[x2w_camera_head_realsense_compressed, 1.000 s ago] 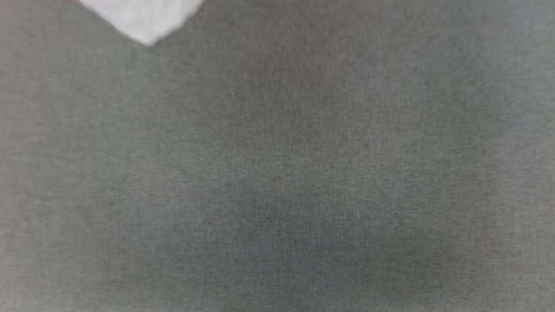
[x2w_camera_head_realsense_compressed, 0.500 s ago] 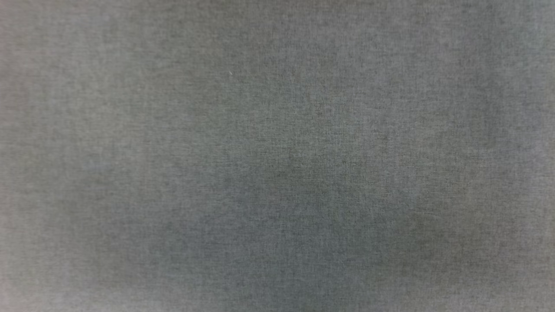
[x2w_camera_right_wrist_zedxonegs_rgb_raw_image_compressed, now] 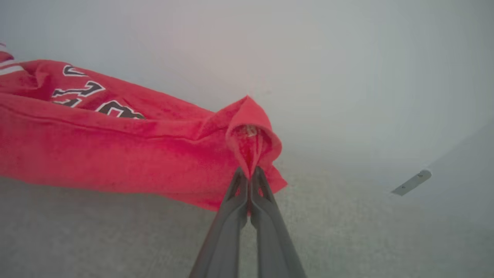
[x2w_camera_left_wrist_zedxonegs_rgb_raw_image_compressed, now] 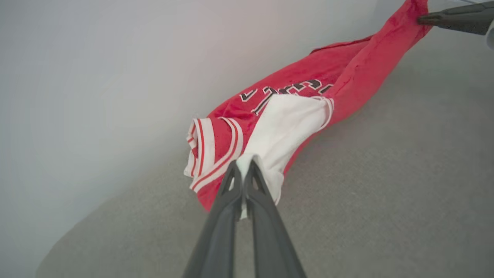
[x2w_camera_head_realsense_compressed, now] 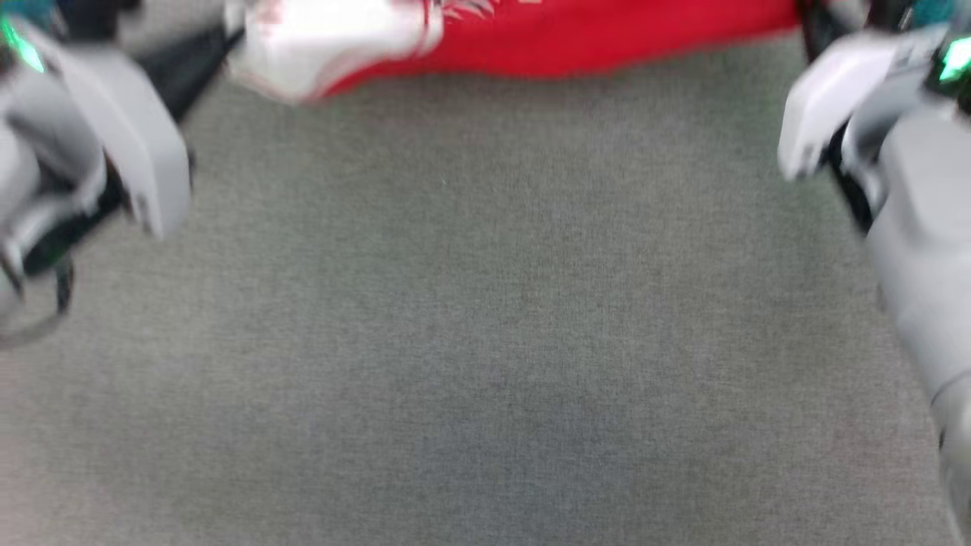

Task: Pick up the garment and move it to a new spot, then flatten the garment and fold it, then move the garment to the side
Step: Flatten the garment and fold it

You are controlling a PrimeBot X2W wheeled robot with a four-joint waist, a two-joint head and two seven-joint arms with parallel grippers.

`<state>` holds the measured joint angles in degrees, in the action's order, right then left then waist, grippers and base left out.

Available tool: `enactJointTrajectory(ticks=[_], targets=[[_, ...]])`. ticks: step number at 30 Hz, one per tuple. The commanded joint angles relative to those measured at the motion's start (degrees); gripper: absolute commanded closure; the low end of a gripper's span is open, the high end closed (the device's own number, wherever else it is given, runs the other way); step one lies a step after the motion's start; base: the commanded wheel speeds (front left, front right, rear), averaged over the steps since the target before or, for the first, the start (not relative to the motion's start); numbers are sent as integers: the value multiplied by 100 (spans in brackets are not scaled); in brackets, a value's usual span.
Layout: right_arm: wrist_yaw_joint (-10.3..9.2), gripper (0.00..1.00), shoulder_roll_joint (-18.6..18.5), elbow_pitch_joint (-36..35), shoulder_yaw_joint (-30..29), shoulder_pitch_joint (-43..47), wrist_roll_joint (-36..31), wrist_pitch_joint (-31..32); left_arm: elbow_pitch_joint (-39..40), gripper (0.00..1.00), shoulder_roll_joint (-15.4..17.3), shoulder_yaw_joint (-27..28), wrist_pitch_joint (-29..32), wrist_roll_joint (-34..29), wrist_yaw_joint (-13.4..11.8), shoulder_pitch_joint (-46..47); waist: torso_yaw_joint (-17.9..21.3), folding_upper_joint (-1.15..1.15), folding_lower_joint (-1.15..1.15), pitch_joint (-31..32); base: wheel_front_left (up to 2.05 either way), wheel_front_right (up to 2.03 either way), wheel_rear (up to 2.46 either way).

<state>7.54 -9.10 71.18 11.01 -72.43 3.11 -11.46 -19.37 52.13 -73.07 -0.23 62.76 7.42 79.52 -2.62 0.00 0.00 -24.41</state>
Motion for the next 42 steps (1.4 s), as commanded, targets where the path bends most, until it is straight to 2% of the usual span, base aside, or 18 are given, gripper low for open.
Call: enactJointTrajectory(ticks=[1,7,13,16,19,23,27,32,37,42], targets=[[-11,100,-32,-27,155,310,181,-4,179,100,105,-13,59,35,-74,-314,-75,0,0,452,0,0,0],[-11,100,-296,-794,1040,1702,1338,453,1378,100,701,-26,308,325,-562,-1634,-32,0,0,760,0,0,0],[-11,100,-1246,-2665,1690,3329,2617,1509,2446,100,1279,-25,430,482,-1123,-2840,14,0,0,905,0,0,0],[-11,100,-1738,-3758,1727,4176,3133,2104,2780,100,1422,-35,459,546,-1327,-3363,29,0,0,930,0,0,0],[-11,100,-2077,-4740,1571,4953,3473,2672,3003,100,1519,-31,587,667,-1489,-3830,53,0,0,958,0,0,0],[-11,100,-2310,-5829,1236,5883,3706,3408,3246,100,1576,-34,703,856,-1693,-4320,63,0,0,977,0,0,0],[-11,100,-2373,-6746,746,6674,3764,4055,3424,100,1634,-33,809,1179,-1867,-4740,54,0,0,996,0,0,0],[-11,100,-2170,-7585,90,7369,3698,4580,3672,100,1746,30,835,1363,-2016,-4937,27,0,0,972,0,0,0],[-11,100,-1927,-8085,-371,7501,3502,4718,3899,100,1937,198,808,1135,-2105,-4648,15,0,0,920,0,0,0],[-10,100,-1689,-8411,-595,7178,3209,4855,3981,100,2142,519,889,703,-2009,-4075,49,0,0,843,0,0,0]])
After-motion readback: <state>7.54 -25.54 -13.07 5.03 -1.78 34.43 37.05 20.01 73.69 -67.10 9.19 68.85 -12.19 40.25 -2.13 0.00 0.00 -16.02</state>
